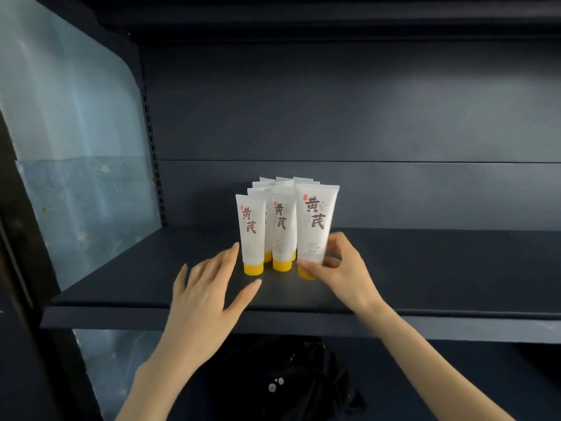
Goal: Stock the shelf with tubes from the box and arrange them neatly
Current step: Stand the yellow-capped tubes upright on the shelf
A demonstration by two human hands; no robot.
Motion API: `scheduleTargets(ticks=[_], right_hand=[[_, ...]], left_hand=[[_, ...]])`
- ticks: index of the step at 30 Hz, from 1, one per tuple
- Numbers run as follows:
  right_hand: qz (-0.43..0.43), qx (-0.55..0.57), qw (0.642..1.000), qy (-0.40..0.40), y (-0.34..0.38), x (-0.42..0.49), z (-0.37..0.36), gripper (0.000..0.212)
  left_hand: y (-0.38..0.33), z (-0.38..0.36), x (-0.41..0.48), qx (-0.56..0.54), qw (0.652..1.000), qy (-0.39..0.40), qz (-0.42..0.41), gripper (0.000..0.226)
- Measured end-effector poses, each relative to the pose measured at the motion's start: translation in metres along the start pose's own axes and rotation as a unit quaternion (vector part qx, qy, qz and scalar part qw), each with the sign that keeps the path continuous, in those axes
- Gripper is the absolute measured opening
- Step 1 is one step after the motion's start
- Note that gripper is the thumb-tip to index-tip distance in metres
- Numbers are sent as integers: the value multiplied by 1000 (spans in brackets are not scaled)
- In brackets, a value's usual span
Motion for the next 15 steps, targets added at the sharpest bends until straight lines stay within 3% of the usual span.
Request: scheduleTargets(ticks=[2,6,15], right_hand=[[-29,-48,998,-41,-15,21,12,36],[-75,-112,988,-69,-45,47,20,45],[-81,-152,982,-70,-55,55,3,50]], left_hand=[[15,-9,-7,78,997,26,9,98],[32,-12,-18,87,995,33,26,106],[41,-6,-25,91,994,53,40,91]])
Point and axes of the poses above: each hand's wrist, its own x-axis towards the middle knuckle, its own z-axis out of the back of the hand, y = z × x, the point moved 7 cm from there along x, towards the middle knuckle, and after that the axes turned 7 degrees about -y, right-handed, at the moved point
